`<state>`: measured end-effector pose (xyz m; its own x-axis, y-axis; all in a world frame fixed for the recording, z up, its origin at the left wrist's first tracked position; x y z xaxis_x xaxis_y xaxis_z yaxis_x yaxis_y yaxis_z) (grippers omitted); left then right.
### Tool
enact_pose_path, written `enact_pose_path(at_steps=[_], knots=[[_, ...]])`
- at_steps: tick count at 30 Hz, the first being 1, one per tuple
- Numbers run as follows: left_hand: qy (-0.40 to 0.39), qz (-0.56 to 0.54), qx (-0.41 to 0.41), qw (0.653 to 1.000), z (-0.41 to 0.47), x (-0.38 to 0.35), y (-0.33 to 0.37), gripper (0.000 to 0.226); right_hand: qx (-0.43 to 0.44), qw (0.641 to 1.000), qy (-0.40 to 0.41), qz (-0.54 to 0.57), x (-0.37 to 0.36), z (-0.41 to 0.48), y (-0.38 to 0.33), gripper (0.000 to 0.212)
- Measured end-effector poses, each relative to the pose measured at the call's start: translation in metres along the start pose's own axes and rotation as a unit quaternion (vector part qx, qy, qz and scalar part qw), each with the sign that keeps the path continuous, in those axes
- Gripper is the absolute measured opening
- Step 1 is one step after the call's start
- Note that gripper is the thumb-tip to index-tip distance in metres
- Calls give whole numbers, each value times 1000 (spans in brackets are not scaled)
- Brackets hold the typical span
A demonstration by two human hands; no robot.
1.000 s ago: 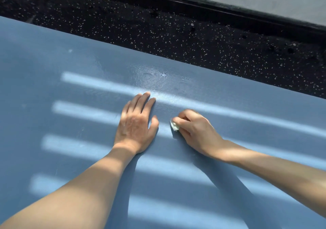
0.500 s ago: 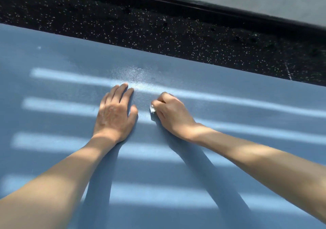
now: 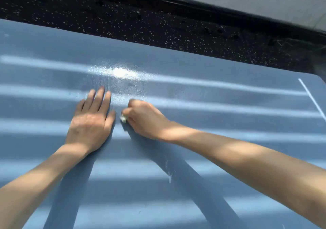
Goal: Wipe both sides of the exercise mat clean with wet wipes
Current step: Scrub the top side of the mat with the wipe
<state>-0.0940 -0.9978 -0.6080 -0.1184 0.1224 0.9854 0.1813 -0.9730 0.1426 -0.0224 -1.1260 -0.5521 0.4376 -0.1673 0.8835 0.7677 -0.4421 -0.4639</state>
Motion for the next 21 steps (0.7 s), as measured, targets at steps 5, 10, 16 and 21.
enact_pose_path(at_steps=[5, 10, 16, 21], knots=[[15, 0, -21, 1000, -61, 2, 15, 58, -29, 999, 41, 10, -21, -28, -20, 13], [12, 26, -5, 1000, -93, 0, 23, 53, -17, 1000, -12, 1, -22, -36, -25, 15], [-18, -2, 30, 999, -127, 4, 33, 61, -15, 998, -35, 50, -49, -99, -63, 12], [-21, -7, 39, 999, -133, 7, 35, 62, -115, 990, 0, 79, -34, -85, -54, 12]])
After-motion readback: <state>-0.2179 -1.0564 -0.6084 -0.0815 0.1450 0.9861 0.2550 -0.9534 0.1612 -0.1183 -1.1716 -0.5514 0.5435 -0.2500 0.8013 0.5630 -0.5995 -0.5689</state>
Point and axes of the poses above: each hand's wrist, its own z-axis towards the middle knuckle, its own x-axis out of the back of the hand, y = z × x, the point moved 4 cm from there along z, towards the middle knuckle, and after that the axes turned 1 degree about -x, right-handed, at the moved point
